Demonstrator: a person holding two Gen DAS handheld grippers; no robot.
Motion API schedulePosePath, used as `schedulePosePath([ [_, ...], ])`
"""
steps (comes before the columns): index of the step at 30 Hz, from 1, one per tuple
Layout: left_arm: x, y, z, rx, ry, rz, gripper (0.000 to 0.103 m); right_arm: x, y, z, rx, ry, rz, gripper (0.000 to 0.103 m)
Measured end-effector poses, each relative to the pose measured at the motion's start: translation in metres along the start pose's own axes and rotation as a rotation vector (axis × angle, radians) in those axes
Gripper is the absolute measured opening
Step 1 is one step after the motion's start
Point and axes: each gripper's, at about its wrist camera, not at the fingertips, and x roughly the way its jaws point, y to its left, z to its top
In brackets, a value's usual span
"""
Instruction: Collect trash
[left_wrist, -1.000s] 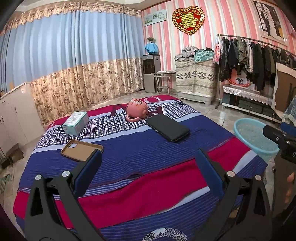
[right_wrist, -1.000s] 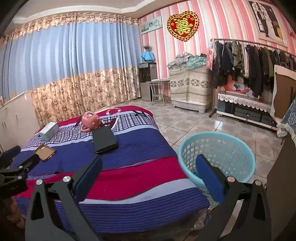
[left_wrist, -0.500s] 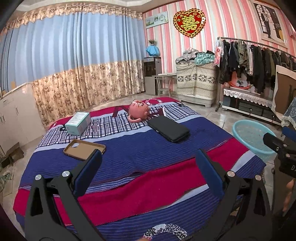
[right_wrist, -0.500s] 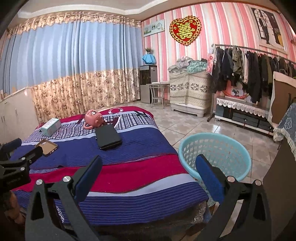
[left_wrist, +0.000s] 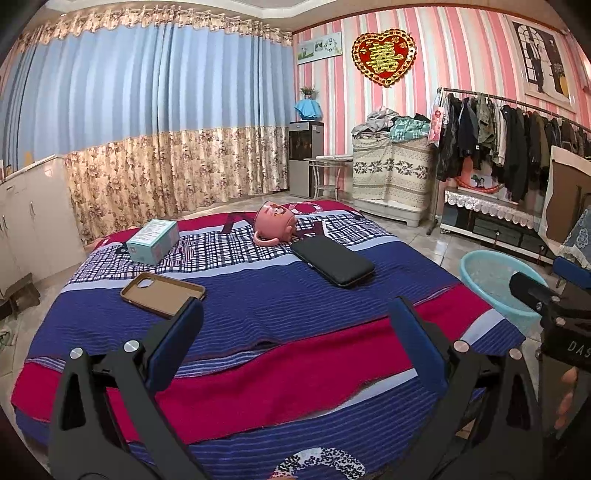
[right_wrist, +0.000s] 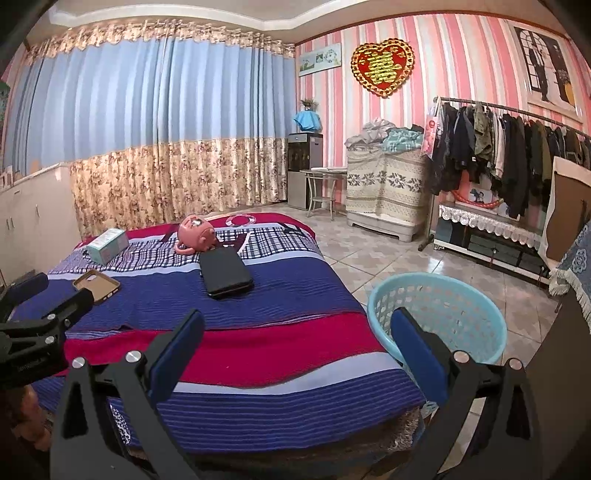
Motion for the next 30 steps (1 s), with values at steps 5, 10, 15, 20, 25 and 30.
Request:
schedulePosePath([
  [5,0.0,0.001,-0.002,-0.006,-0.003,-0.002,0.098,0.0,0.006,0.0,-0.02,-0.004,-0.001,0.098],
  [10,-0.001,0.001,-0.002,-0.001,-0.007,-0.013,0.098,-0.001,0.008,0.0,-0.017,-0.008,-0.007,0.098],
  [15,-0.002,-0.001,-0.004,0.011,-0.014,-0.025,0.098,-0.001,0.01,0.0,-0.014,-0.01,-0.007,0.098],
  [20,-0.004,-0.001,-0.002,0.015,-0.025,-0.026,0.098,-0.001,0.011,0.001,-0.013,-0.014,-0.01,0.098],
  [25,-0.003,0.002,-0.002,0.003,-0.024,-0.025,0.098,-0.001,0.013,0.003,-0.012,-0.018,-0.016,0.098],
  [30,-0.004,0.004,0.0,0.002,-0.028,-0.026,0.098,-0.001,0.014,0.004,-0.013,-0.017,-0.017,0.098],
])
